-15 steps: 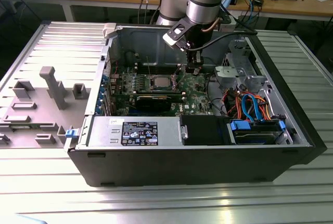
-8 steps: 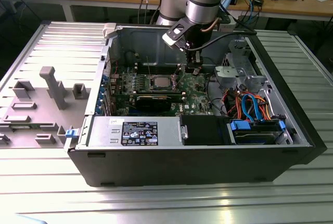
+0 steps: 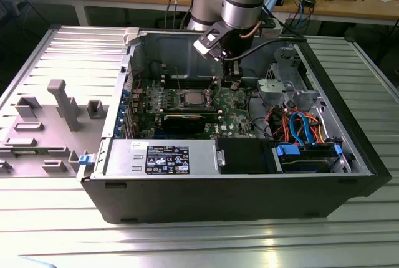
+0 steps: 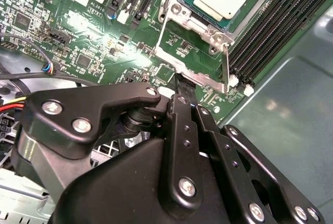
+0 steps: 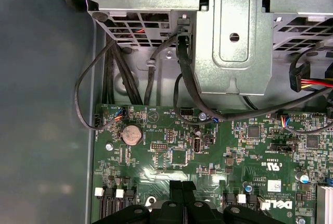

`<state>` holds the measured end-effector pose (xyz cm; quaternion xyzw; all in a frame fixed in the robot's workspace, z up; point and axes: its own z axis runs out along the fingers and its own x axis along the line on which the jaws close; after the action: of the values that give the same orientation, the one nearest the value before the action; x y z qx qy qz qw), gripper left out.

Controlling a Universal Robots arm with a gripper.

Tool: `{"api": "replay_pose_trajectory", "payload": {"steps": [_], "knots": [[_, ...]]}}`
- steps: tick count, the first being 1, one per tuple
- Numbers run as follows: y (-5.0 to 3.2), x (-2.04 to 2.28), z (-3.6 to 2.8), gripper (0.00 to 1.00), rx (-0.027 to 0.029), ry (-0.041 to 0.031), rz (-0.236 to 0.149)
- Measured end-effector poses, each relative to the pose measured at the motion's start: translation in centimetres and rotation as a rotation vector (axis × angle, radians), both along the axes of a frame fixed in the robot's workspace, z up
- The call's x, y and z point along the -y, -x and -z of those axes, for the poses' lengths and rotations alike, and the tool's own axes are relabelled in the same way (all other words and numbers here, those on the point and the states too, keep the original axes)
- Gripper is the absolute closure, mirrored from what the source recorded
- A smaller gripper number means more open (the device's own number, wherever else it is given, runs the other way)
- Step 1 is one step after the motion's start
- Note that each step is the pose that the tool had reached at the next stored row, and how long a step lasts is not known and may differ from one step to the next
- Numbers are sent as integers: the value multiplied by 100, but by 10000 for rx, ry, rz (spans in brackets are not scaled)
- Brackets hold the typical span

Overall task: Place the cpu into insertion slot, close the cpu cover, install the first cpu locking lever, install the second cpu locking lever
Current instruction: 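Close the cpu cover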

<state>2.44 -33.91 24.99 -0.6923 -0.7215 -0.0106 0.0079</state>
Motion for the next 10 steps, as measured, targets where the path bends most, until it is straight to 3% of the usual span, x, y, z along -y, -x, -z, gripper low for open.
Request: {"api": "replay_pose_trajectory", "payload": {"steps": [10], "knots": [[38, 0, 0, 89, 0, 0, 0]]}}
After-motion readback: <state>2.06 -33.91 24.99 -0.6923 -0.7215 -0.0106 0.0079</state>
